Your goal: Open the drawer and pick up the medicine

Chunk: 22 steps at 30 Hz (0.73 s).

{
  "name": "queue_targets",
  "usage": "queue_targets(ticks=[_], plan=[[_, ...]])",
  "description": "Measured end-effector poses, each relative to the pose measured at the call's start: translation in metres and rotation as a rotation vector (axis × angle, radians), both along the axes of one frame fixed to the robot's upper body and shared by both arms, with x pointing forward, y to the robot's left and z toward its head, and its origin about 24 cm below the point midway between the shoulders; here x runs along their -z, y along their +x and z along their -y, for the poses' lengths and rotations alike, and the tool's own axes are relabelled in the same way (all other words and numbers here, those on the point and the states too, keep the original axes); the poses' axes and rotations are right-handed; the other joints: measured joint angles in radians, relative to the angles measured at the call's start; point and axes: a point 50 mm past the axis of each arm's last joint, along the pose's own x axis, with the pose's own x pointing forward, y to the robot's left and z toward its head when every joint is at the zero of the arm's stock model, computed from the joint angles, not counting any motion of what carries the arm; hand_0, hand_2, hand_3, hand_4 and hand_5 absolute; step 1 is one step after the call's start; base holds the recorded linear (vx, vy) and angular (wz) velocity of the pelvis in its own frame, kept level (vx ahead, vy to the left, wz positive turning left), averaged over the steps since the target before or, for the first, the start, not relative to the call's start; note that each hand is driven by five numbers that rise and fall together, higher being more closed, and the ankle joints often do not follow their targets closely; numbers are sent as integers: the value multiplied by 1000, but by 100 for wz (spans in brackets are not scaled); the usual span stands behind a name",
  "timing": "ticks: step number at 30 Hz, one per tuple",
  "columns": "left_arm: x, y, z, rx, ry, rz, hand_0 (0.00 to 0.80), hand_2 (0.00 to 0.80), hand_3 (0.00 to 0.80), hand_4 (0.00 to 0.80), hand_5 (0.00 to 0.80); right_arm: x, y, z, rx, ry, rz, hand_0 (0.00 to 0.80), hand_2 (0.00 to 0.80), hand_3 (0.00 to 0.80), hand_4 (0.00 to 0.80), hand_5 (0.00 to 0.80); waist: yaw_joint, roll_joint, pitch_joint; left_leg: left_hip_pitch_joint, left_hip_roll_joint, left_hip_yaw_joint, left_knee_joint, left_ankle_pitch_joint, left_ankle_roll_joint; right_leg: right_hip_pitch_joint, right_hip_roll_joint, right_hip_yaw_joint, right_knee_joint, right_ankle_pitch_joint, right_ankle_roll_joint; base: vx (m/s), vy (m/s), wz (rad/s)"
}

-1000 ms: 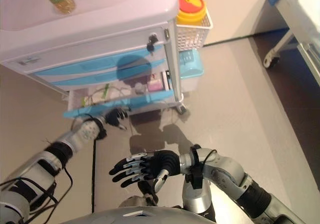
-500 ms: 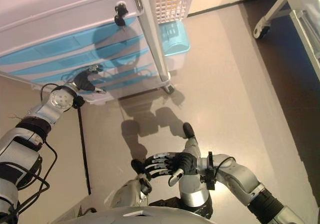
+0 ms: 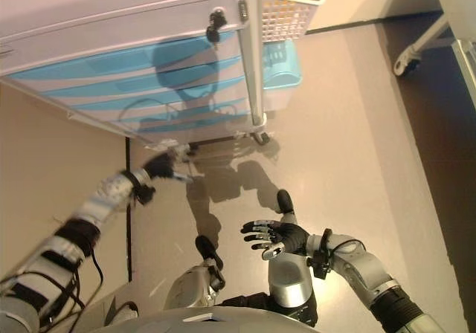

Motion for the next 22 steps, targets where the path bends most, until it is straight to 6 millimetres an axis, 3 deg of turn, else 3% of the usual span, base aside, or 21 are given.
queue_targets(ticks=[4, 8, 13, 22], plan=[[44, -45, 18, 2, -104, -225, 0, 0, 0, 0, 0, 17, -3, 6, 118, -3, -71, 0, 0, 0, 0, 0, 43, 27, -80, 1, -16, -30, -45, 21, 13, 17, -15, -38, -19, -2, 4, 10, 27, 27], [81, -95, 30, -47, -220, -475, 0, 0, 0, 0, 0, 38, -22, 10, 191, -13, -171, 0, 0, 0, 0, 0, 86, 46, -192, 20, -24, -74, -75, 29, 14, 85, -28, -98, -71, -6, 14, 14, 26, 38], [102, -141, 25, -125, -313, -673, 0, 0, 0, 0, 0, 62, -41, 13, 273, -43, -282, 0, 0, 0, 0, 0, 135, 38, -269, 20, -26, -120, -76, 27, 13, 146, -32, -153, -125, 2, 21, 31, 34, 28], [108, -161, 25, -196, -435, -750, 0, 0, 0, 0, 0, 85, -62, 3, 326, -43, -402, 0, 0, 0, 0, 0, 203, 9, -355, 35, -30, -148, -80, 26, 11, 184, -39, -185, -130, -4, 26, 2, 11, 11]])
